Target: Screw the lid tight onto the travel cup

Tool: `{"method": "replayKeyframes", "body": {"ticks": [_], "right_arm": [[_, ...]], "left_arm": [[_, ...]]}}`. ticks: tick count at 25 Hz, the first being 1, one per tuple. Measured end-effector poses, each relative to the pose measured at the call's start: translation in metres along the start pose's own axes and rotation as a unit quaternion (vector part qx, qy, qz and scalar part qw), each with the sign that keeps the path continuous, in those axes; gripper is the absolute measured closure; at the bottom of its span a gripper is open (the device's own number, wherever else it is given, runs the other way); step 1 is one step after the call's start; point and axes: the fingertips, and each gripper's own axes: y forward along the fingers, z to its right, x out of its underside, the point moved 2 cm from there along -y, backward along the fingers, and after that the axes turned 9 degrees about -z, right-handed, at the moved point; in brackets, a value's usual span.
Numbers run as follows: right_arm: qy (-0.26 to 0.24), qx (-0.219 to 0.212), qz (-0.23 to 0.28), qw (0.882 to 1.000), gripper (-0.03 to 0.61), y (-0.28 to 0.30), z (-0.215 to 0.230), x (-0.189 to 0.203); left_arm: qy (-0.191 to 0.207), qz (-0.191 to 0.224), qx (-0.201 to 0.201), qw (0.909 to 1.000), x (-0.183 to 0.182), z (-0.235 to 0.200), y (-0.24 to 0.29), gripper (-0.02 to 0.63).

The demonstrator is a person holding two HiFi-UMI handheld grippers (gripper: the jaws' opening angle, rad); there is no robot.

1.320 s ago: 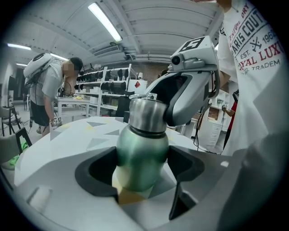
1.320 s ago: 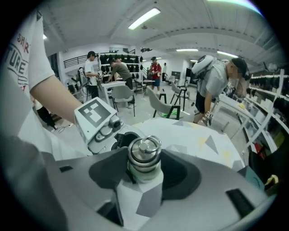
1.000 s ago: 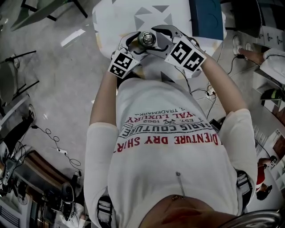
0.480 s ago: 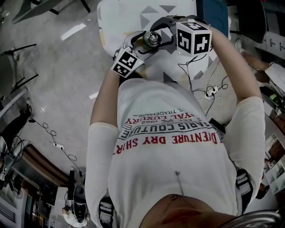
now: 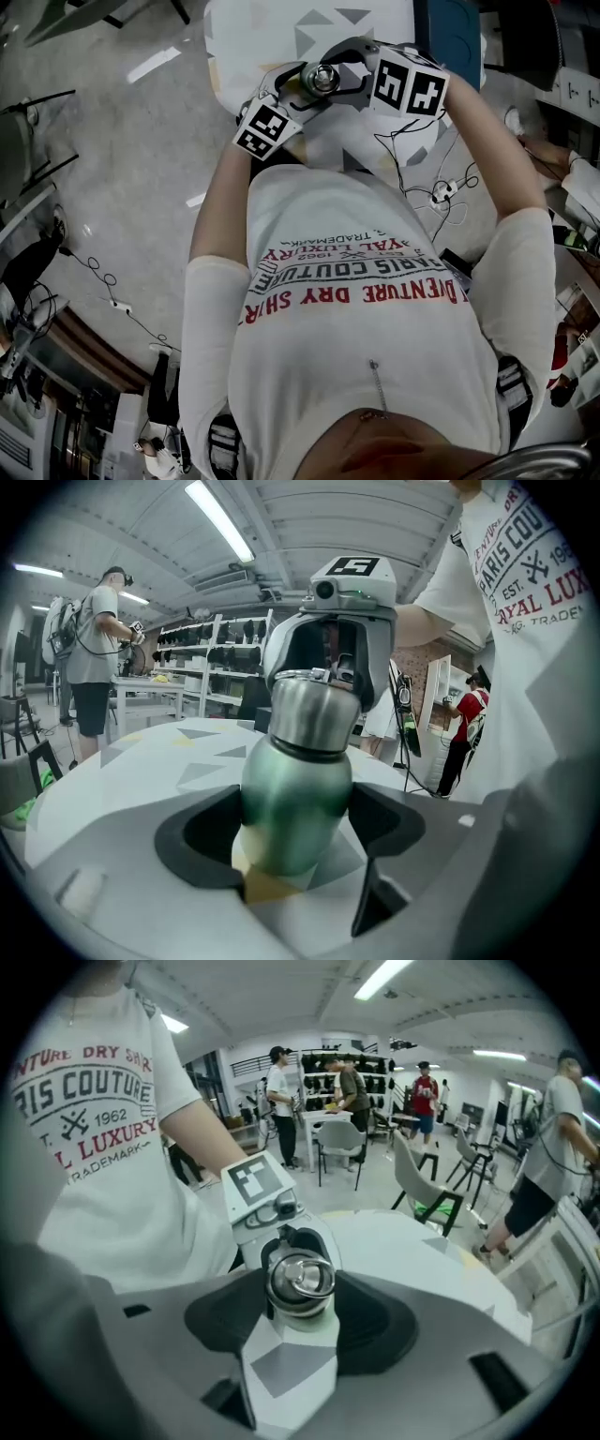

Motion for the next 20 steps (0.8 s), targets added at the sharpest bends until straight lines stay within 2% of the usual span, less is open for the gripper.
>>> {"method": "replayKeyframes", "body": {"ticks": [4, 7, 12, 16, 18, 20], "right_arm": [[0.069, 0.034, 0.007, 0.997, 0.339, -0.0002, 0.0002, 0.0003], [0.129, 0.062, 0.016, 0.990, 0.339, -0.0008, 0.0010, 0.0012], [0.212, 0.107, 0.028, 0.971, 0.339, -0.0011, 0.0011, 0.0024], [0.277, 0.150, 0.043, 0.948, 0.339, -0.0012, 0.0002, 0.0023], [0.290, 0.168, 0.050, 0.941, 0.339, -0.0014, -0.0001, 0.0023], [0.282, 0.170, 0.057, 0.943, 0.339, -0.0018, -0.0006, 0.0030]], "left_arm": [[0.002, -0.001, 0.001, 1.0000, -0.0001, 0.0002, 0.0006, 0.252], [0.001, 0.000, 0.000, 1.0000, -0.0004, 0.0003, 0.0009, 0.252], [0.001, 0.001, -0.004, 1.0000, 0.0003, 0.0006, 0.0017, 0.252], [0.002, 0.001, -0.006, 1.0000, 0.0009, 0.0013, 0.0015, 0.252], [0.002, 0.001, -0.006, 1.0000, 0.0007, 0.0012, 0.0015, 0.252], [0.003, 0.001, -0.005, 1.0000, 0.0001, 0.0012, 0.0015, 0.252]]}}
